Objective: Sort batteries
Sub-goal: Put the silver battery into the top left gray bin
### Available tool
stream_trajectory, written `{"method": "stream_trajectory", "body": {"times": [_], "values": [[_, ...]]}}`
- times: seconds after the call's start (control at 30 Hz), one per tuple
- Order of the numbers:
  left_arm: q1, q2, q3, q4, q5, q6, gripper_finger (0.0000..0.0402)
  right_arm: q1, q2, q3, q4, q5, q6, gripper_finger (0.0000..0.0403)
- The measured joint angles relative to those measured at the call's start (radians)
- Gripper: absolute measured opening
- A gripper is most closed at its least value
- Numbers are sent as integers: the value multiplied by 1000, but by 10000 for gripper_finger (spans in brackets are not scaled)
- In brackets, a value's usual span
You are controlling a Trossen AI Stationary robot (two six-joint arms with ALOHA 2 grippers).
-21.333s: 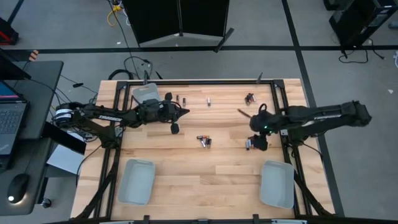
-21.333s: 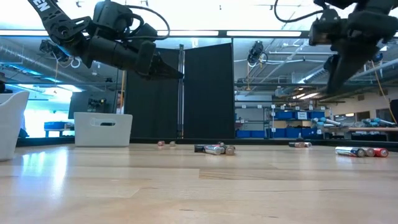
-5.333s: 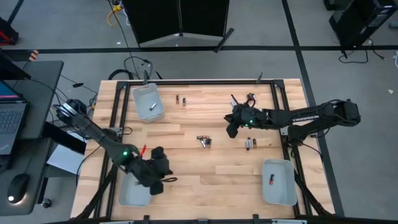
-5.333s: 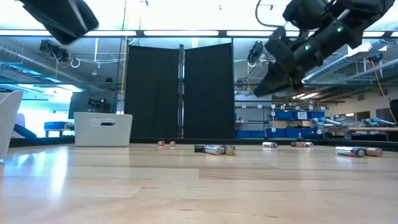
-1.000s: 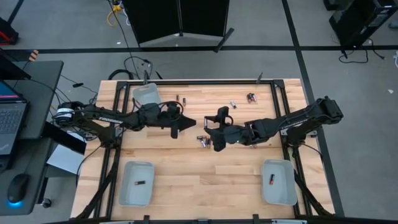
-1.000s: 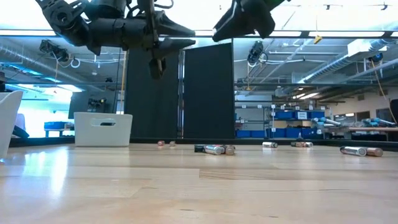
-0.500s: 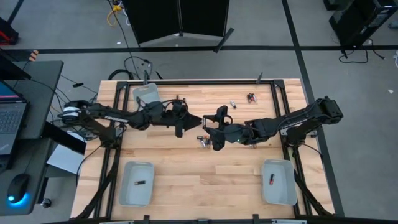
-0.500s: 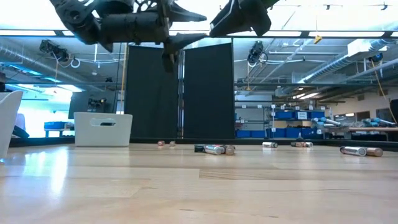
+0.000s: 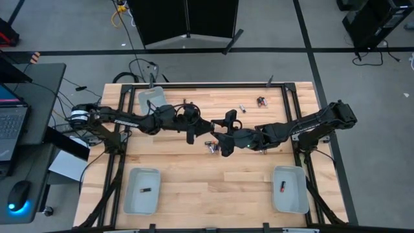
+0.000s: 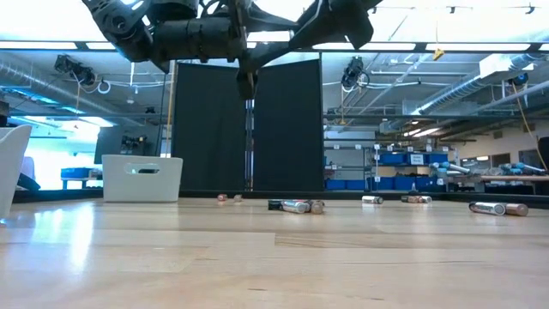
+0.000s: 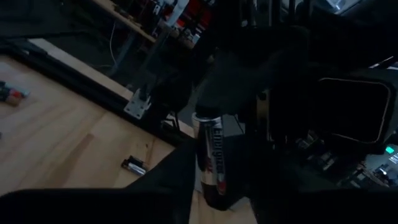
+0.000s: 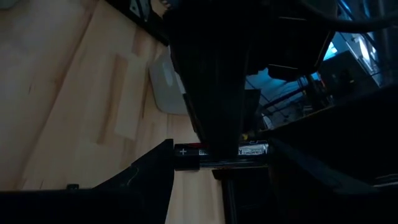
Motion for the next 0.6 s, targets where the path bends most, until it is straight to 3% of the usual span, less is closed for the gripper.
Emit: {"method": "stream_trajectory", "body": {"times": [0.17,0.33,0.6], "values": [[0,0,0,0,-12,44,50,0,0,0,11,6,-17,233],[1,0,0,-1,7,89,48,1,0,0,12,5,-13,245],[22,-66,-1,-124,21,198,48,0,0,0,19,25,51,306]]}}
